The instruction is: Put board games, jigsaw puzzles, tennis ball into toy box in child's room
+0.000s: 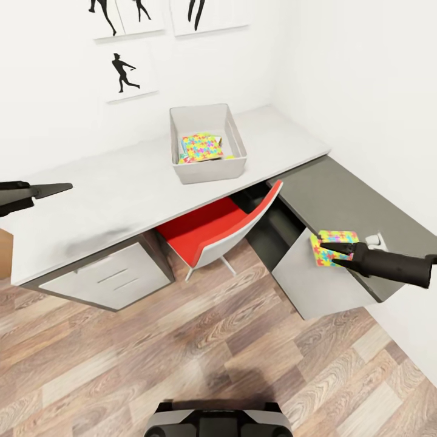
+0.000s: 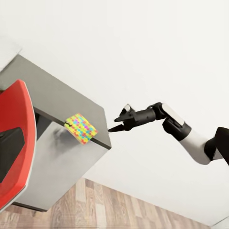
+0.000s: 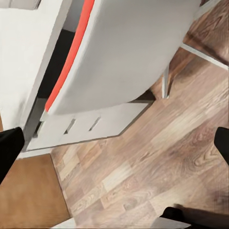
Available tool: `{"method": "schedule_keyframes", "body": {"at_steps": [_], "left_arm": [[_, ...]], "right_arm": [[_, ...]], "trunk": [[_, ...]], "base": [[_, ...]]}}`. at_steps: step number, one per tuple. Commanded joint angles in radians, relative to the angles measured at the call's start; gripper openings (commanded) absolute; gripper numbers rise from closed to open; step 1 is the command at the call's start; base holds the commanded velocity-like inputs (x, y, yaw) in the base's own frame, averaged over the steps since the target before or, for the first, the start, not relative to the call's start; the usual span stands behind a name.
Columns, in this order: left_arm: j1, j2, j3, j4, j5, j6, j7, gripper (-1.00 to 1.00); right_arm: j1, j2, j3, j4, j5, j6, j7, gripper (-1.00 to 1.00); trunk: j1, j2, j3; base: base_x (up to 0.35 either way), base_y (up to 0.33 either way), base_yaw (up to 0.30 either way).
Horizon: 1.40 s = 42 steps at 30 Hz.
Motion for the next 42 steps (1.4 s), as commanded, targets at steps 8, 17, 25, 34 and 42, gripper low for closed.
{"method": "schedule_keyframes", "body": {"at_steps": [8, 17, 25, 34, 42], "left_arm": [[0.003, 0.032, -0.002, 0.002, -0.001, 0.011, -0.004, 1.00], [0.016, 0.038, -0.003, 0.018, -0.002, 0.011, -0.004, 1.00], [0.020, 0.039, -0.004, 0.023, -0.003, 0.011, -0.004, 1.00], [0.039, 0.043, -0.003, 0.023, -0.003, 0.011, -0.004, 1.00], [0.062, 0.043, -0.004, 0.023, -0.010, 0.011, -0.004, 1.00]], "right_arm": [[0.093, 0.000, -0.021, -0.009, -0.007, 0.003, 0.207, 1.00], [0.234, 0.000, -0.023, -0.009, 0.007, 0.003, 0.296, 1.00], [0.349, 0.001, -0.013, -0.009, 0.048, 0.003, 0.301, 1.00], [0.426, 0.013, 0.036, -0.008, 0.281, 0.003, 0.306, 1.00], [0.449, 0.055, 0.159, 0.008, 0.586, -0.022, 0.300, 1.00]], "trunk": [[0.001, -0.002, 0.012], [0.001, -0.002, 0.026], [0.001, -0.002, 0.039], [0.001, -0.002, 0.054], [0.001, -0.002, 0.067]], "base": [[0.000, 0.000, 0.000], [0.000, 0.000, 0.000], [0.000, 0.000, 0.000], [0.000, 0.000, 0.000], [0.000, 0.000, 0.000]]}}
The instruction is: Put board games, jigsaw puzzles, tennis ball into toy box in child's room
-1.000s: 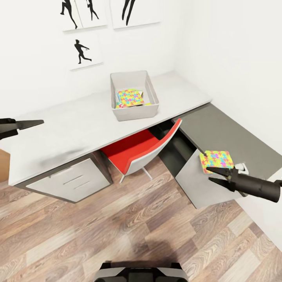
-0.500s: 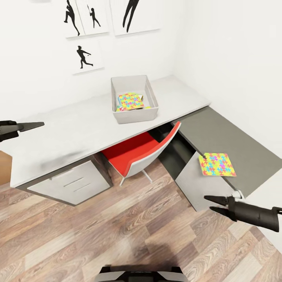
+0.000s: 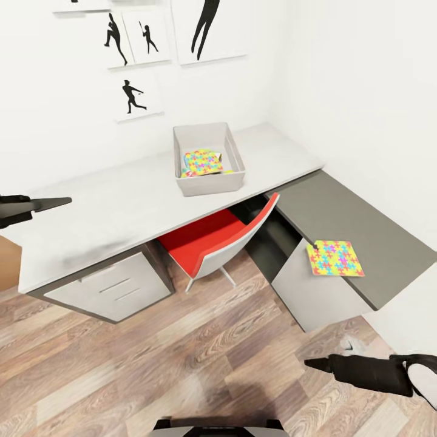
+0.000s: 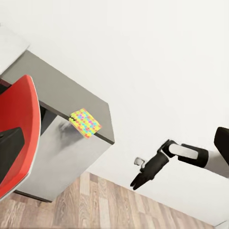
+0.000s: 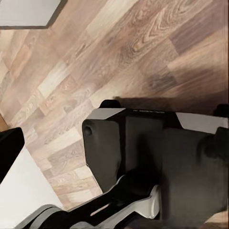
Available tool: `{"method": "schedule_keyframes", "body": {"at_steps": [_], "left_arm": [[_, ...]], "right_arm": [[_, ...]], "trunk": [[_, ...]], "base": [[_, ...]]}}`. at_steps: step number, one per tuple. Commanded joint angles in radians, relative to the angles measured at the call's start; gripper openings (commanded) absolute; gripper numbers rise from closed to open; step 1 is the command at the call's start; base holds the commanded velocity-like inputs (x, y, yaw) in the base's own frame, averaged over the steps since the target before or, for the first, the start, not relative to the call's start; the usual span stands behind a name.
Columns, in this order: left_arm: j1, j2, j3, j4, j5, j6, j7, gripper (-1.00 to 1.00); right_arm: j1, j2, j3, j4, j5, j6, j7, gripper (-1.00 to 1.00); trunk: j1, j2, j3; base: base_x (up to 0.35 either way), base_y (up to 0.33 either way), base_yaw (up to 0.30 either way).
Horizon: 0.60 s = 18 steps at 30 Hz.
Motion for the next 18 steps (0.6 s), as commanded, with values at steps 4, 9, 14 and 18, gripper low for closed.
{"method": "schedule_keyframes", "body": {"at_steps": [4, 9, 14, 18], "left_arm": [[0.016, 0.000, 0.000, 0.000, -0.006, 0.011, -0.004, 1.00], [0.031, 0.000, 0.000, 0.000, -0.011, 0.011, -0.004, 1.00], [0.055, 0.000, 0.001, 0.001, -0.013, 0.011, -0.004, 1.00], [0.074, 0.000, 0.002, 0.001, -0.016, 0.011, -0.004, 1.00]], "right_arm": [[0.028, 0.074, 0.047, 0.016, 0.205, -0.043, 0.007, 1.00], [0.041, 0.159, 0.065, 0.093, 0.364, -0.061, 0.003, 1.00], [0.044, 0.233, 0.072, 0.244, 0.483, -0.110, 0.000, 1.00], [0.043, 0.304, 0.073, 0.414, 0.564, -0.239, -0.001, 1.00]], "trunk": [[0.001, -0.002, 0.005], [0.001, -0.002, 0.013], [0.001, -0.002, 0.022], [0.001, -0.002, 0.028]], "base": [[0.000, 0.000, 0.000], [0.000, 0.000, 0.000], [0.000, 0.000, 0.000], [0.000, 0.000, 0.000]]}}
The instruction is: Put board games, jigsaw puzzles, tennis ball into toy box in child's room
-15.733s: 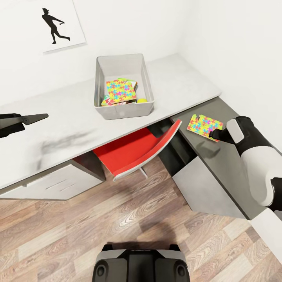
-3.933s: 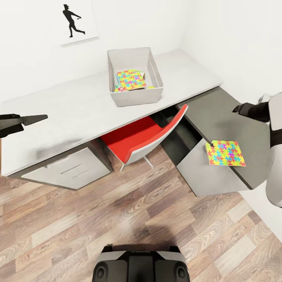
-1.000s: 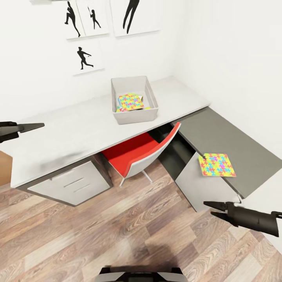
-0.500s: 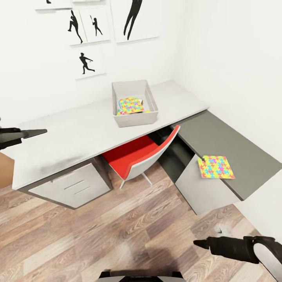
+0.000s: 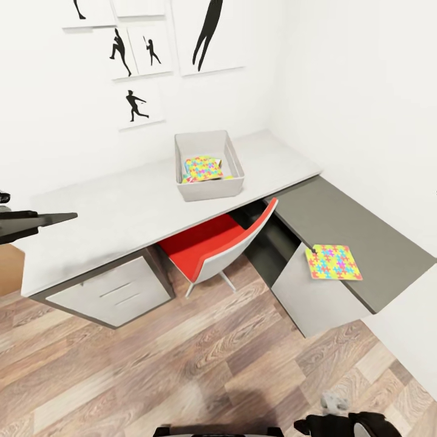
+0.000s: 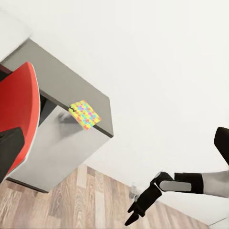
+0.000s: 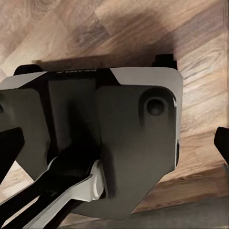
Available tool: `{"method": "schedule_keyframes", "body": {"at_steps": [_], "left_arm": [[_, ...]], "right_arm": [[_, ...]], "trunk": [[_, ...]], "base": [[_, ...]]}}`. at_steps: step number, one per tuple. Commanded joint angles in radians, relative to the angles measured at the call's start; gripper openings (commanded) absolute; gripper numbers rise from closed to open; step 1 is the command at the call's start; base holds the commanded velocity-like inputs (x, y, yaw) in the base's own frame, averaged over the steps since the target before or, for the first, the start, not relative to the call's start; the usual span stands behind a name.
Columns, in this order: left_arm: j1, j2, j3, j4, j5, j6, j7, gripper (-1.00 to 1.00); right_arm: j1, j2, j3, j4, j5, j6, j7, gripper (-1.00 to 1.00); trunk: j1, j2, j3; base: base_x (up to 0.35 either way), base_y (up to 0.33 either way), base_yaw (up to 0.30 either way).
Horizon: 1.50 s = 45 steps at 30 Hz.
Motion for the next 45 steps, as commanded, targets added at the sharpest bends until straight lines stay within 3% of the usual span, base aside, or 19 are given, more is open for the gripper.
{"method": "schedule_keyframes", "body": {"at_steps": [1, 2, 5, 8, 9, 11, 19, 25, 29, 36, 45], "left_arm": [[0.002, 0.000, 0.000, 0.000, -0.002, 0.011, -0.004, 1.00], [0.006, 0.000, 0.000, 0.000, -0.008, 0.011, -0.004, 1.00], [0.017, -0.001, 0.000, 0.000, -0.030, 0.011, -0.004, 1.00], [0.027, -0.001, 0.001, 0.000, -0.051, 0.011, -0.004, 1.00], [0.035, -0.001, 0.001, 0.000, -0.062, 0.011, -0.004, 1.00], [0.051, -0.002, 0.001, 0.000, -0.073, 0.011, -0.004, 1.00], [0.139, -0.001, 0.013, 0.003, -0.097, 0.003, -0.004, 1.00], [0.169, -0.001, 0.032, 0.006, -0.139, 0.002, -0.004, 1.00], [0.176, -0.001, 0.036, 0.066, -0.155, 0.001, -0.004, 1.00], [0.196, -0.001, 0.036, 0.152, -0.162, -0.050, -0.004, 1.00], [0.215, -0.001, 0.037, 0.166, -0.159, -0.072, -0.004, 1.00]], "right_arm": [[-0.003, 0.014, 0.001, 0.039, 0.022, -0.028, 0.005, 1.00], [-0.008, 0.042, 0.001, 0.120, 0.050, -0.089, 0.005, 1.00], [-0.024, 0.090, -0.001, 0.270, 0.095, -0.217, 0.005, 1.00], [-0.040, 0.111, -0.001, 0.371, 0.113, -0.319, 0.005, 1.00], [-0.047, 0.119, -0.001, 0.429, 0.120, -0.384, 0.005, 1.00], [-0.054, 0.125, -0.004, 0.504, 0.126, -0.474, 0.007, 1.00], [-0.061, 0.132, -0.010, 0.635, 0.129, -0.672, 0.009, 1.00], [-0.062, 0.134, -0.012, 0.704, 0.122, -0.779, 0.007, 1.00], [-0.062, 0.137, -0.012, 0.727, 0.120, -0.824, 0.006, 1.00], [-0.061, 0.137, -0.013, 0.748, 0.118, -0.854, 0.005, 1.00], [-0.060, 0.139, -0.014, 0.847, 0.116, -0.930, 0.005, 1.00]], "trunk": [[0.001, -0.002, 0.000], [0.001, -0.002, 0.002], [0.001, -0.002, 0.007], [0.001, -0.002, 0.012], [0.001, -0.002, 0.013], [0.001, -0.002, 0.017], [0.001, -0.002, 0.030], [0.001, -0.002, 0.040], [0.001, -0.002, 0.046], [0.001, -0.002, 0.058], [0.001, -0.002, 0.073]], "base": [[0.000, 0.000, 0.000], [0.000, 0.000, 0.000], [0.000, 0.000, 0.000], [0.000, 0.000, 0.000], [0.000, 0.000, 0.000], [0.000, 0.000, 0.000], [0.000, 0.000, 0.000], [0.000, 0.000, 0.000], [0.000, 0.000, 0.000], [0.000, 0.000, 0.000], [0.000, 0.000, 0.000]]}}
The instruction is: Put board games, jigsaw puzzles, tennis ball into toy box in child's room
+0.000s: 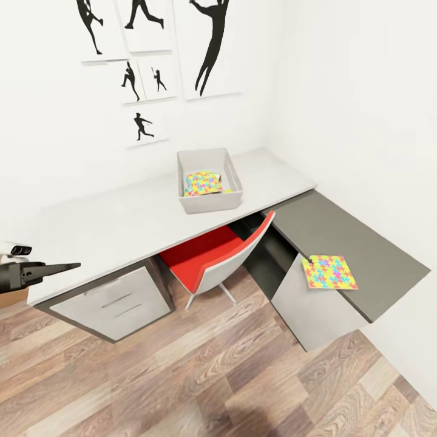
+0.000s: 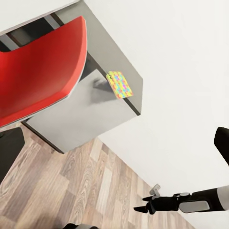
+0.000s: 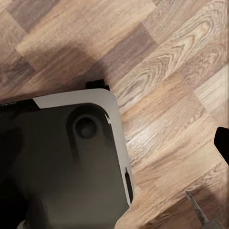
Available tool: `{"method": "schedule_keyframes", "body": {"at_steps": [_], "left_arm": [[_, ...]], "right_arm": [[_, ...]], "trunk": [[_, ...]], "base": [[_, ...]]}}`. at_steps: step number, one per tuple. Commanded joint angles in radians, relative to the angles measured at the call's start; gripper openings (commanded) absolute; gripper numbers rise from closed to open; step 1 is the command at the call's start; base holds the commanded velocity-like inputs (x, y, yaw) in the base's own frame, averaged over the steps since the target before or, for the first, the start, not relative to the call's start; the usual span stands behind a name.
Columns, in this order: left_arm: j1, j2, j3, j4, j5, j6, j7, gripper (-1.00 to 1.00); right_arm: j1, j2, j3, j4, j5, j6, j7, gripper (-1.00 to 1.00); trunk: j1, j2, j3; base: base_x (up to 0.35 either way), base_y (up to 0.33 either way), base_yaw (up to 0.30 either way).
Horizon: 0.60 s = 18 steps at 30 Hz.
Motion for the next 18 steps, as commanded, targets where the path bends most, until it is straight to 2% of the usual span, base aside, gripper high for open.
{"method": "schedule_keyframes", "body": {"at_steps": [1, 9, 18], "left_arm": [[0.000, 0.000, 0.000, 0.000, 0.000, 0.010, -0.004, 1.00], [0.026, 0.005, 0.004, -0.001, 0.001, 0.006, -0.004, 1.00], [0.103, -0.001, 0.031, -0.041, 0.006, -0.033, -0.004, 1.00]], "right_arm": [[-0.001, -0.001, 0.006, 0.005, -0.011, -0.009, 0.003, 1.00], [-0.001, -0.001, 0.006, 0.020, -0.011, -0.024, 0.003, 1.00], [-0.001, -0.001, 0.006, 0.022, -0.011, -0.028, 0.003, 1.00]], "trunk": [[0.001, -0.002, 0.000], [0.001, -0.002, 0.013], [0.001, -0.002, 0.028]], "base": [[0.000, 0.000, 0.000], [0.000, 0.000, 0.000], [0.000, 0.000, 0.000]]}}
